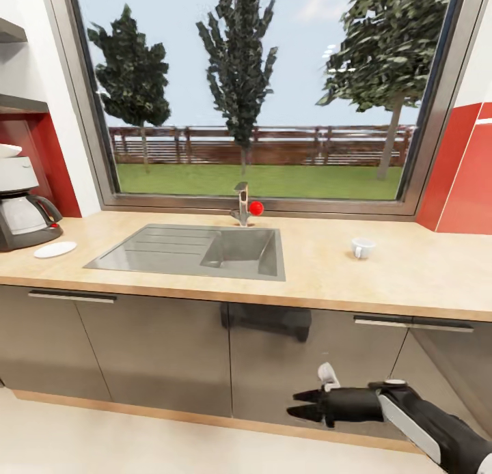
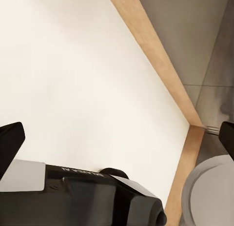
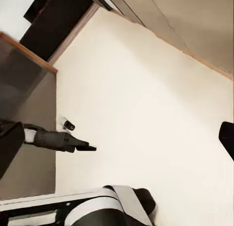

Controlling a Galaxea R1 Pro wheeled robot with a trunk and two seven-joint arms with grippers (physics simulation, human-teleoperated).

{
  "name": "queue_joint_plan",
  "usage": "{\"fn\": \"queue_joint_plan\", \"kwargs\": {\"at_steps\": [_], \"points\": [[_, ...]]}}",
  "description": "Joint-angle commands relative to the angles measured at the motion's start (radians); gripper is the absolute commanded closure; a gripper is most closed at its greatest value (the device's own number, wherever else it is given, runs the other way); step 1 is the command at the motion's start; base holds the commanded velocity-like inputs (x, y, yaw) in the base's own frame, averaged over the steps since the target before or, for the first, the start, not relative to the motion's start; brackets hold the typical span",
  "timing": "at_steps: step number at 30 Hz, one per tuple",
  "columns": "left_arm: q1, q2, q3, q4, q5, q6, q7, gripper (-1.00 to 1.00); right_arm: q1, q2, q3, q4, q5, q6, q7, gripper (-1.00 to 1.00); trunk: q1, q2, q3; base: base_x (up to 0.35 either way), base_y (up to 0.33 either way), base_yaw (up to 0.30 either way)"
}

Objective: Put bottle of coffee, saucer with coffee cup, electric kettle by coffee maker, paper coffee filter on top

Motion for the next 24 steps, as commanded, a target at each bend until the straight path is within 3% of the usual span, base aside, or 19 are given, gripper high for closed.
{"fn": "queue_joint_plan", "kwargs": {"at_steps": [1, 2, 3, 4, 8, 11, 12, 15, 16, 17, 18, 21, 23, 24], "points": [[0.0, 0.0, 0.006, 0.0, -0.002, 0.009, -0.004, -1.0, -0.001, -0.004, -0.036, -0.049, -0.01, 0.043, -0.002, -1.0, 0.0, -0.001, -0.001, 0.0, 0.0, 0.0], [0.0, 0.0, 0.006, 0.0, -0.002, 0.009, -0.004, -1.0, -0.002, -0.005, -0.056, -0.069, -0.01, 0.06, -0.002, -1.0, 0.0, -0.001, -0.001, 0.0, 0.0, 0.0], [0.0, 0.0, 0.006, 0.0, -0.002, 0.009, -0.003, -1.0, -0.002, -0.007, -0.112, -0.127, -0.01, 0.11, -0.003, -1.0, 0.0, -0.001, -0.001, 0.0, 0.0, 0.0], [0.0, 0.0, 0.006, 0.0, -0.002, 0.009, -0.003, -1.0, -0.002, -0.008, -0.142, -0.163, -0.009, 0.141, -0.003, -1.0, 0.0, -0.001, -0.001, 0.0, 0.0, 0.0], [0.0, 0.0, 0.006, 0.0, -0.002, 0.009, -0.003, -1.0, -0.002, -0.009, -0.223, -0.238, -0.008, 0.222, -0.003, -1.0, 0.0, -0.001, -0.001, 0.0, 0.0, 0.0], [0.0, 0.0, 0.006, 0.0, -0.002, 0.009, -0.002, -1.0, -0.004, -0.01, -0.357, -0.312, -0.007, 0.338, -0.004, -1.0, 0.0, -0.001, -0.001, 0.0, 0.0, 0.0], [0.0, 0.0, 0.006, 0.0, -0.002, 0.009, -0.002, -1.0, -0.009, -0.017, -0.431, -0.344, 0.005, 0.409, -0.004, -1.0, 0.0, -0.001, -0.001, 0.0, 0.0, 0.0], [0.0, 0.0, 0.006, 0.0, -0.002, 0.008, -0.002, -1.0, -0.054, -0.038, -0.537, -0.381, 0.041, 0.507, -0.005, -1.0, 0.0, -0.001, -0.001, 0.0, 0.0, 0.0], [0.0, 0.0, 0.006, 0.0, -0.002, 0.008, -0.002, -1.0, -0.087, -0.057, -0.575, -0.392, 0.054, 0.534, -0.005, -1.0, 0.0, -0.001, -0.001, 0.0, 0.0, 0.0], [0.0, 0.0, 0.006, 0.0, -0.002, 0.008, -0.002, -1.0, -0.106, -0.07, -0.588, -0.396, 0.058, 0.544, -0.006, -1.0, 0.0, -0.001, -0.001, 0.0, 0.0, 0.0], [0.0, 0.0, 0.006, 0.0, -0.002, 0.008, -0.002, -1.0, -0.163, -0.12, -0.615, -0.404, 0.068, 0.563, -0.01, -1.0, 0.0, -0.001, -0.001, 0.0, 0.0, 0.0], [0.0, 0.0, 0.006, 0.0, -0.002, 0.008, -0.002, -1.0, -0.229, -0.182, -0.629, -0.405, 0.074, 0.572, -0.026, -1.0, 0.0, -0.001, -0.001, 0.0, 0.0, 0.0], [0.0, 0.0, 0.006, 0.0, -0.002, 0.008, 0.004, -1.0, -0.327, -0.26, -0.637, -0.403, 0.077, 0.579, -0.066, -1.0, 0.0, -0.001, -0.001, 0.0, 0.0, 0.0], [0.0, 0.0, 0.006, 0.0, -0.002, 0.008, 0.018, -1.0, -0.397, -0.302, -0.64, -0.401, 0.084, 0.581, -0.119, -1.0, 0.0, -0.001, -0.001, 0.0, 0.0, 0.0]]}}
